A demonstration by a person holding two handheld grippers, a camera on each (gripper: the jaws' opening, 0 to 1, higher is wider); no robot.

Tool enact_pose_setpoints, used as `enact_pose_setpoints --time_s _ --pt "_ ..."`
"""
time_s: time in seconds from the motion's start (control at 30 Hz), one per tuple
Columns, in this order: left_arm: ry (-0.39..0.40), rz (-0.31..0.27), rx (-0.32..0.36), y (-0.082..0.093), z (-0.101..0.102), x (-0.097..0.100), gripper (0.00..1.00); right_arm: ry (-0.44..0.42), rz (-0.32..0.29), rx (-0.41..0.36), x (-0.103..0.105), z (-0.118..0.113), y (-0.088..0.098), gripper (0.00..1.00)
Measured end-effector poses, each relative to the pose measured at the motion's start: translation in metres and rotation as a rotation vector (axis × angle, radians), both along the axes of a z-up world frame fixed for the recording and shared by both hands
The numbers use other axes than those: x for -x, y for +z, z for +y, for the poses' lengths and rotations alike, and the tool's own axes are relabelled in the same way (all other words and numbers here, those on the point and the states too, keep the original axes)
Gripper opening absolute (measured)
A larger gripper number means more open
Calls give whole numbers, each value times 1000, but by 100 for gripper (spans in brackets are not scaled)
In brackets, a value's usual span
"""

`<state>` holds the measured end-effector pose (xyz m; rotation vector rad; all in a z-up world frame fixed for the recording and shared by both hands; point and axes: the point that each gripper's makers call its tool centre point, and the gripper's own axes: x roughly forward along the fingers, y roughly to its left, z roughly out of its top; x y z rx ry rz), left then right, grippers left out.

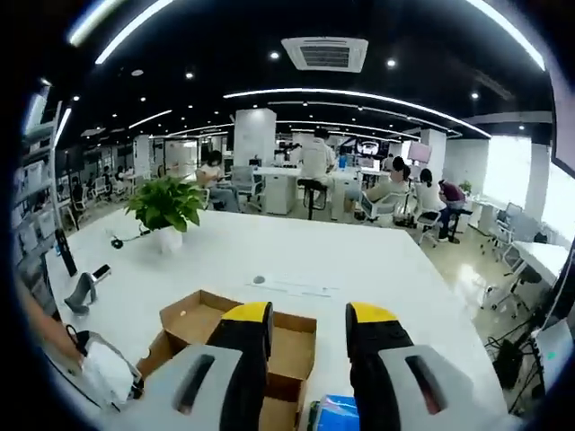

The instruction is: Operate the shoe box by opening the lid, removing the specified soft item, and placing it in the target area until the item is outside and the box remains undamaged.

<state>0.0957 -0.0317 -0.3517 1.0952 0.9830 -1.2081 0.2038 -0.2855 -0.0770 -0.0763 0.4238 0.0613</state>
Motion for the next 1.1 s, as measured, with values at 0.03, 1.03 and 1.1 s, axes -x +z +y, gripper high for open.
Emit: enact_pose_setpoints --time_s 0.03,1.03,1.1 --pt "0 0 0 0 0 0 3 6 9 10 -2 1 -3 34" --pt "-21 22 71 3 -3 1 2 107 299 -76 -42 32 -46 41" --pt "-36 16 79 3 -4 1 2 53 317 -110 -45 28 -50 40"
